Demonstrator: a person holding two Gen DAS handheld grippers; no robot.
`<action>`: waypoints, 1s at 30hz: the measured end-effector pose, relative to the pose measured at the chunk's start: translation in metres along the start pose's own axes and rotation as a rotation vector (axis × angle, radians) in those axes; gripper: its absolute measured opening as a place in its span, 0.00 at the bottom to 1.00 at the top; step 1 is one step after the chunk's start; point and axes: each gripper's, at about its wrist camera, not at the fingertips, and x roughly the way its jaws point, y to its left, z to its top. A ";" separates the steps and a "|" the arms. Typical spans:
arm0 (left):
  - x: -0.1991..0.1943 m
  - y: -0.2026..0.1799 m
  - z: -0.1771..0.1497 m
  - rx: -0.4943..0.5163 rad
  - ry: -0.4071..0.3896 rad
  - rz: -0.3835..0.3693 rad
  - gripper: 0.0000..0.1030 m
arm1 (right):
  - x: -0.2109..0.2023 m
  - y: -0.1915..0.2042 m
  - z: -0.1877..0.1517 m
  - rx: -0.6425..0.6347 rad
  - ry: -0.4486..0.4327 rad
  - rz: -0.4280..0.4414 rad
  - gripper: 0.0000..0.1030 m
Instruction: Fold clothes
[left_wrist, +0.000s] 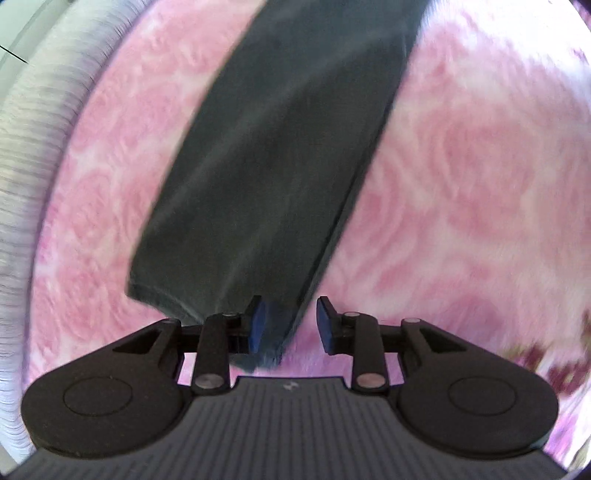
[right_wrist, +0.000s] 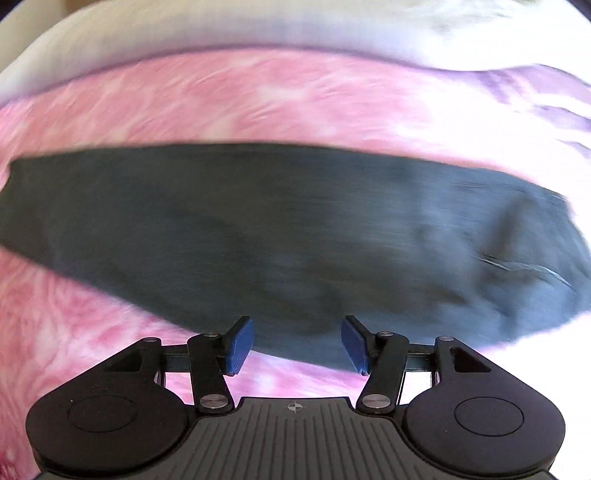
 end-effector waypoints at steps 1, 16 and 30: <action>-0.006 -0.006 0.012 0.008 -0.030 0.006 0.26 | -0.007 -0.010 -0.006 0.046 -0.001 -0.026 0.55; 0.029 -0.220 0.264 0.642 -0.427 0.105 0.43 | -0.044 -0.085 -0.097 0.449 -0.018 -0.104 0.73; 0.041 -0.051 0.342 -0.157 -0.275 -0.483 0.03 | -0.011 -0.068 -0.091 0.717 -0.190 0.136 0.76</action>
